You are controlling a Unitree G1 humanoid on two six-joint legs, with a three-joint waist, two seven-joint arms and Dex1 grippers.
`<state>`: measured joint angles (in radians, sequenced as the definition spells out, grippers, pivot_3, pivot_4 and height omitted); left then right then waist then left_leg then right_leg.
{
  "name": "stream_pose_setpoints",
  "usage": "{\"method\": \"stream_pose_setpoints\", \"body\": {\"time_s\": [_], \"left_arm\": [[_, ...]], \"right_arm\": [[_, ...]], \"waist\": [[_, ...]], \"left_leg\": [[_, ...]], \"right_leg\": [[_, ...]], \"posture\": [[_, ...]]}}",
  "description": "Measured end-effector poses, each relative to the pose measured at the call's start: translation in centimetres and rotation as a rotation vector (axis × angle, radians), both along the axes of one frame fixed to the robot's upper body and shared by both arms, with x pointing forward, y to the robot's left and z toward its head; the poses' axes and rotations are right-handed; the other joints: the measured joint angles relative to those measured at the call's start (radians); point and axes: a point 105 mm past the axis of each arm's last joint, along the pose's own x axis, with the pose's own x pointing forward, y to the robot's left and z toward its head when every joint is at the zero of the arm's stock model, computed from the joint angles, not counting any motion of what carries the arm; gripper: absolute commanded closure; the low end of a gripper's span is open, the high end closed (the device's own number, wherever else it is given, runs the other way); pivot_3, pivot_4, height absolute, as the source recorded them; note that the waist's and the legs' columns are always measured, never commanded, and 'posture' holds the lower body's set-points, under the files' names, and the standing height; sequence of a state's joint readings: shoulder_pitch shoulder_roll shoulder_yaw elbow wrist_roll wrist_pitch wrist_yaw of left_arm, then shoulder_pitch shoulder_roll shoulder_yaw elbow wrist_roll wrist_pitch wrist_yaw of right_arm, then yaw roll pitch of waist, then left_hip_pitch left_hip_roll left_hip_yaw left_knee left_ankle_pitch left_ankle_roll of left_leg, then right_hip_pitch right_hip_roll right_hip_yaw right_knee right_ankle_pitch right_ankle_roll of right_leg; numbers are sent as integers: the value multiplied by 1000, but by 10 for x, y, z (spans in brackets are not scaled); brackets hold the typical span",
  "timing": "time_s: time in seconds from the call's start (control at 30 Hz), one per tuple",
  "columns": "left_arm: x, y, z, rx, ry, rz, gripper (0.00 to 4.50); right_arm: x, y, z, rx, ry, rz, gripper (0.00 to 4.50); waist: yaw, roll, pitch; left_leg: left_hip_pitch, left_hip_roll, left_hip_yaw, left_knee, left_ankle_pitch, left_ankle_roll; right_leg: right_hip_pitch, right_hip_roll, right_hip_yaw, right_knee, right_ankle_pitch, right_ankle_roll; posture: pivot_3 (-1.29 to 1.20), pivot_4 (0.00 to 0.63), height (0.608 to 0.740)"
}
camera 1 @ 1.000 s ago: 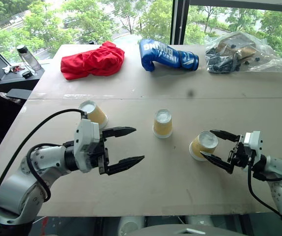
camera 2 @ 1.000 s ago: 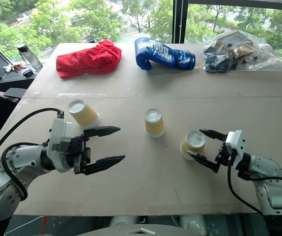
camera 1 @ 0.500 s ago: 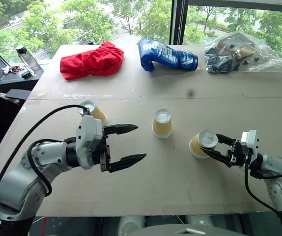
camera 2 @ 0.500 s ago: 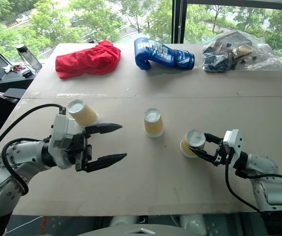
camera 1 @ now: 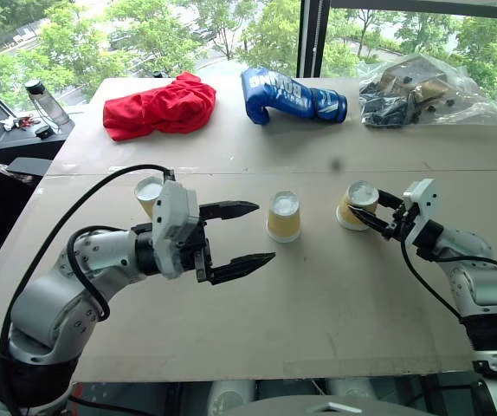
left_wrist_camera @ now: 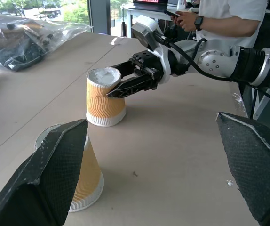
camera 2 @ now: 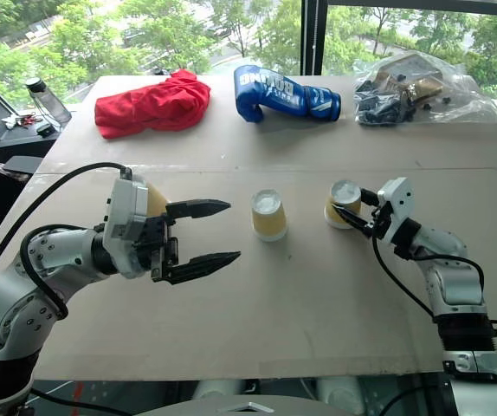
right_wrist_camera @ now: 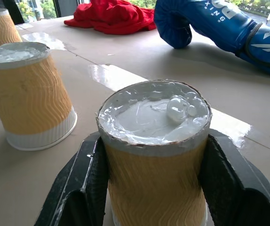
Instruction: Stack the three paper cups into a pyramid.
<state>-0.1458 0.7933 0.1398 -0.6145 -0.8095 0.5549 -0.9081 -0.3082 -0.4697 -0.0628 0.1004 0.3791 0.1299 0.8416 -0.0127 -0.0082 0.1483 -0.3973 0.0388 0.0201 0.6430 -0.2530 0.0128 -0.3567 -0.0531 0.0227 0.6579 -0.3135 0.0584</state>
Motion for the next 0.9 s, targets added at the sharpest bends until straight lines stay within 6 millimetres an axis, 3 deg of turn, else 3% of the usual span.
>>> {"method": "stream_pose_setpoints", "body": {"time_s": [0.37, 0.53, 0.57, 0.9], "left_arm": [[3, 6, -7, 8, 30, 29, 0], [5, 9, -10, 12, 40, 44, 0], [5, 9, -10, 12, 40, 44, 0], [4, 11, -13, 15, 40, 49, 0]], "right_arm": [[3, 11, -3, 53, 64, 48, 2424], [0, 22, -7, 64, 89, 92, 261], [0, 24, -9, 63, 96, 99, 67], [-4, 23, -7, 56, 91, 133, 67]], "waist": [[-3, 0, 0], [-3, 0, 0], [-2, 0, 0], [-1, 0, 0]], "left_leg": [[0, 1, 1, 3, -2, 4], [0, 1, 1, 4, -2, 4], [0, 1, 1, 4, -2, 4], [-2, 1, 2, 4, -2, 4]], "right_leg": [[-1, 1, 2, 4, 0, 0], [-1, 1, 2, 4, 0, 0], [-2, 1, 2, 4, 0, 0], [-3, 0, 2, 5, 0, 0]], "posture": [[0, 150, 740], [0, 150, 740], [0, 150, 740], [0, 150, 740]]}}
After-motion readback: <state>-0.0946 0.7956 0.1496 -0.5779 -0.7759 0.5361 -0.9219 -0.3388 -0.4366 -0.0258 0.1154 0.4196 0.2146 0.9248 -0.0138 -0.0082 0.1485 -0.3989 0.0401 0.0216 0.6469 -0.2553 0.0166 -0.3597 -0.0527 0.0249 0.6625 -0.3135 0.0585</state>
